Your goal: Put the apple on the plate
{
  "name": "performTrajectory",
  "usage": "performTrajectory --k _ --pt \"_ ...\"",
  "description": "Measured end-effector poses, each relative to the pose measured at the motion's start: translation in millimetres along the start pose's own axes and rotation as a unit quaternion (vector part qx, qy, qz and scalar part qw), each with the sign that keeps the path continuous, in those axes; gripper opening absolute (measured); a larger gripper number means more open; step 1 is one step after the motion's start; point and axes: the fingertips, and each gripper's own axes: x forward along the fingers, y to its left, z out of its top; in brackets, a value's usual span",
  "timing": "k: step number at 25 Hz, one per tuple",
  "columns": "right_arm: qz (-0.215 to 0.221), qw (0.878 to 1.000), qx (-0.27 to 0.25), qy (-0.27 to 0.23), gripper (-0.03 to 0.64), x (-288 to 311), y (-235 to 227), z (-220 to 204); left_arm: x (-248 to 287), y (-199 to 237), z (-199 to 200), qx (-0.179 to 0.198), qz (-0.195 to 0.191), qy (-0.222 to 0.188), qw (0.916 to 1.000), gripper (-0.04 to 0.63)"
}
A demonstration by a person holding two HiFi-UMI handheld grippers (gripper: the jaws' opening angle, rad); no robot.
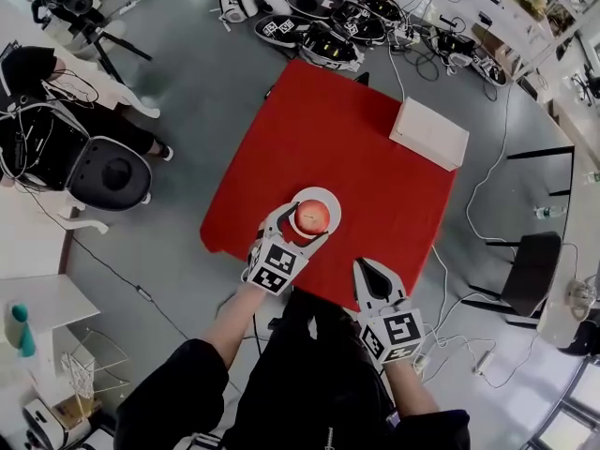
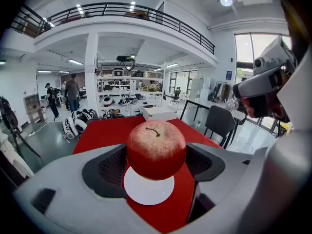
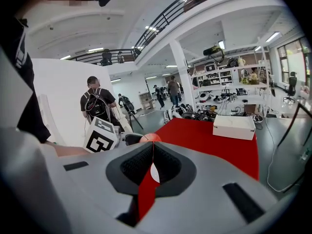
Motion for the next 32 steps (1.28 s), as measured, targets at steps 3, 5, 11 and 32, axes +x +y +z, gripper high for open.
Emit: performTrajectory --k 3,5,11,32 --pt "-0.005 1.0 0.006 0.001 0.012 3.8 -2.6 -1.5 15.4 7.2 -13.5 0.008 0.001 0.012 0.9999 0.383" --pt "-0.009 1.0 0.009 0.004 0.012 4.2 -7.1 -3.0 27.1 9.6 -23.9 0.005 0.006 0.017 0.9998 0.383" --pt "-0.017 1.0 0.01 0.013 0.011 5.7 -17.2 -8.0 55.7 17.1 -48.9 0.0 0.017 0.032 0.9993 0.383" --pt "-0.03 0.998 0.025 0.042 0.011 -1.1 -35.3 -32.0 107.4 20.1 -109.1 0.017 0.02 0.081 0.9963 0.383"
